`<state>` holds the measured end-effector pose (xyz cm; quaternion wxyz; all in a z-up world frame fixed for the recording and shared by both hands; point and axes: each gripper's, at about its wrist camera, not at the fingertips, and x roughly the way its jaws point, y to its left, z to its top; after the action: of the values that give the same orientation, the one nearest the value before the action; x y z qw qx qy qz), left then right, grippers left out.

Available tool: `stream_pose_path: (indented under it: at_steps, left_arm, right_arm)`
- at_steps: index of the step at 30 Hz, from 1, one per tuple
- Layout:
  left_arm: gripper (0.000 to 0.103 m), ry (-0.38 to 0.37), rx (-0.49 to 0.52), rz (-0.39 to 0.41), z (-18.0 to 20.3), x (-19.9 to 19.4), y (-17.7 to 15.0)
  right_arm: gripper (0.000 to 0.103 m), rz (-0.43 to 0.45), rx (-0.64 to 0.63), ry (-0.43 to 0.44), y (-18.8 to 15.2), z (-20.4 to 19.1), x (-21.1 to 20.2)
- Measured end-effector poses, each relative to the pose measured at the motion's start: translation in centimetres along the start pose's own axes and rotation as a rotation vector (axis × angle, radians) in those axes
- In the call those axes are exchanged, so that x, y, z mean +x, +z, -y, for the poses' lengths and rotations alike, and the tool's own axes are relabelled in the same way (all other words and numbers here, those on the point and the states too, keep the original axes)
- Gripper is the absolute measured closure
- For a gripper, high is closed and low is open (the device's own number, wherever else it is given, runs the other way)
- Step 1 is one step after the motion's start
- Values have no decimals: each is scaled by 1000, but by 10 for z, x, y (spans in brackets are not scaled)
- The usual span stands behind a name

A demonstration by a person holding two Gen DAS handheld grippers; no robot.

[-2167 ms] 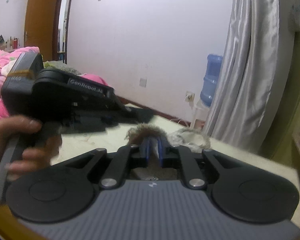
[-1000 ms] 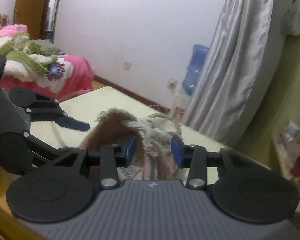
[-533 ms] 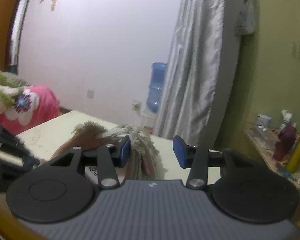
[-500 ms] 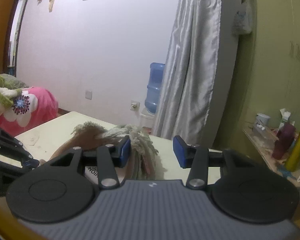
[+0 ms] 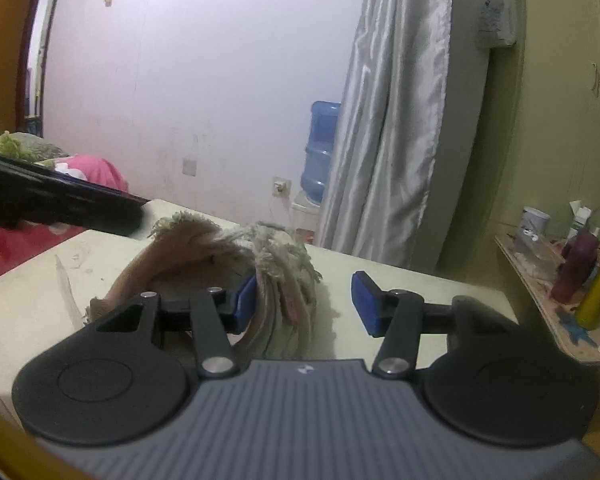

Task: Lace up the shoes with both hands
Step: 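Open the left tool and pull it back from the sneaker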

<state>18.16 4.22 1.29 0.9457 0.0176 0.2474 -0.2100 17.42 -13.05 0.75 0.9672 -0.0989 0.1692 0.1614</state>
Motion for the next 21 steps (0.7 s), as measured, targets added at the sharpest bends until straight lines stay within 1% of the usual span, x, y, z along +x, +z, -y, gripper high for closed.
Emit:
stream_pose_path:
  at_steps: [1,2,4,5,7,8,9,11,13,14,15,16,17,18,19,20,21]
  left_arm:
    - [67,38,25,18,1,3,-6]
    - [58,56,8,20,-4,5,-10]
    - [56,60,-47,-2,-18,5,-15]
    - [56,73,-38,-7,-17,-1,-20]
    - [55,143,63,15,-2,-5,-27]
    - [55,166,93,26,4,-6,-29]
    - [55,167,94,30,6,-7,-31]
    - [50,137,28,28,-1,-7,-30]
    - [51,110,-19,24,-8,-8,-28]
    - [52,98,-42,24,-9,-10,-24]
    - [53,92,-64,40,-6,-17,-22]
    - [52,89,-84,63,-3,-27,-22]
    - [47,88,-89,89,1,-37,-21]
    - [39,92,-80,119,6,-48,-20]
    - [33,102,-64,152,12,-60,-20]
    - [24,111,-47,181,19,-70,-20]
    - [19,120,-30,207,26,-79,-20]
  right_arm:
    - [54,4,-1,-14,-1,0,-1]
    - [53,8,2,-25,-3,0,-2]
    - [51,19,-5,-51,-5,-2,-3]
    - [50,26,-15,-65,-7,-5,-4]
    - [50,33,-14,-85,-8,-8,-3]
    - [50,33,-3,-90,-8,-8,-3]
    - [50,33,8,-94,-8,-8,-2]
    - [48,36,4,-102,-10,-6,-3]
    - [45,36,4,-99,-12,-2,-4]
    - [45,23,32,-92,-10,1,-4]
    - [45,6,60,-77,-8,3,-4]
    - [44,-15,64,-62,-4,3,-3]
    - [44,-30,57,-55,-1,2,-5]
    - [43,-27,56,-48,-1,1,-10]
    - [42,-16,54,-43,-2,1,-20]
    - [42,-4,51,-38,-4,0,-30]
    - [40,2,40,-49,-6,1,-42]
